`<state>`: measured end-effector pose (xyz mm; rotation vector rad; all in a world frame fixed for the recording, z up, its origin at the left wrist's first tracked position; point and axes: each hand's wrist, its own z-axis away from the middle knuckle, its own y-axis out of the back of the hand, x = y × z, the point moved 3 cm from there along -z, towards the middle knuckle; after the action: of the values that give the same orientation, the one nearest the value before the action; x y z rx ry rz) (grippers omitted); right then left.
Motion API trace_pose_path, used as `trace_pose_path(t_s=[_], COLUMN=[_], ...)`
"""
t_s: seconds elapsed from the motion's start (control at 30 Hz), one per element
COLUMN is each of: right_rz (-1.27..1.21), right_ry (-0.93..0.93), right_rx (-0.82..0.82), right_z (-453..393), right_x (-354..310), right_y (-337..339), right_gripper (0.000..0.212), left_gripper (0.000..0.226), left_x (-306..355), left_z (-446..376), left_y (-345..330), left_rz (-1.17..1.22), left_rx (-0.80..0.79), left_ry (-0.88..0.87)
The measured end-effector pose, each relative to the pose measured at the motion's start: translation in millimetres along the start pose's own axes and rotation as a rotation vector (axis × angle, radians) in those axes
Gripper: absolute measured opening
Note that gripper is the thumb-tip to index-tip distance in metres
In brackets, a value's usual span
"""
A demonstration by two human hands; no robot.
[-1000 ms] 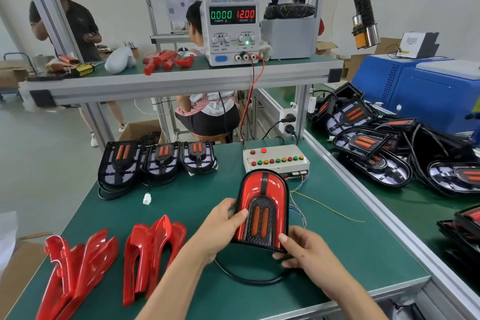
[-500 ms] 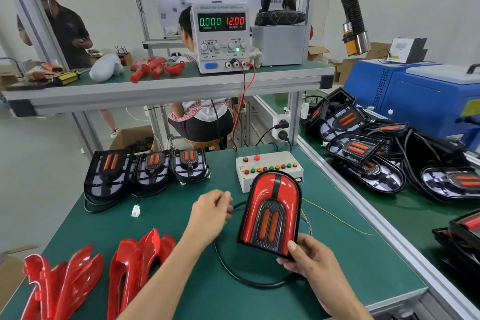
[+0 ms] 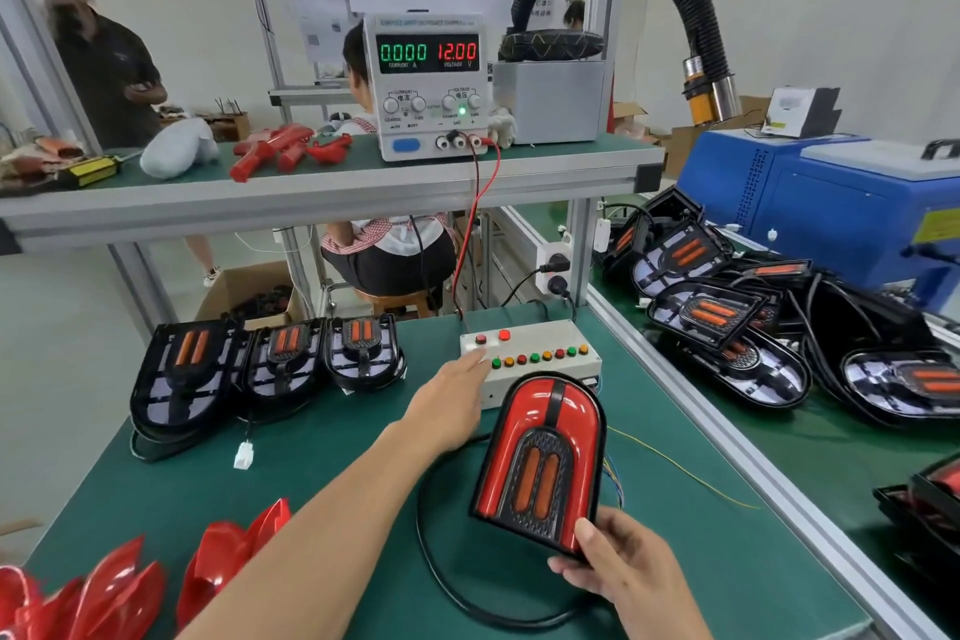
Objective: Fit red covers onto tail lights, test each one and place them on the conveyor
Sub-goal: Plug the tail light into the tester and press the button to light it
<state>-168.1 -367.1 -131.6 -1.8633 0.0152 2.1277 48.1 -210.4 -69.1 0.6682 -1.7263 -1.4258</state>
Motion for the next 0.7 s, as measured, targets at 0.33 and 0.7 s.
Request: trace_pose_path(t_s=[0.33,0.7], right_rz=[-0.055,-0.139], right_ry=[0.024,0.015], right_rx=[0.063,0.091], right_z=[0.1,-4.2], right_x=[-2.3,2.0], right_y=[-2.7,-2.6], right_gripper=[0.016,0.014], left_gripper=[0.052,0.063], left_x=[-2.4,4.4], left_z=[-6.1,-7.6], left_y=[-5.6,-4.0], left_rz=[-0.014,-0.047], left_rx=[-0.016,-0.055], left_ry=[-0.007,0.005])
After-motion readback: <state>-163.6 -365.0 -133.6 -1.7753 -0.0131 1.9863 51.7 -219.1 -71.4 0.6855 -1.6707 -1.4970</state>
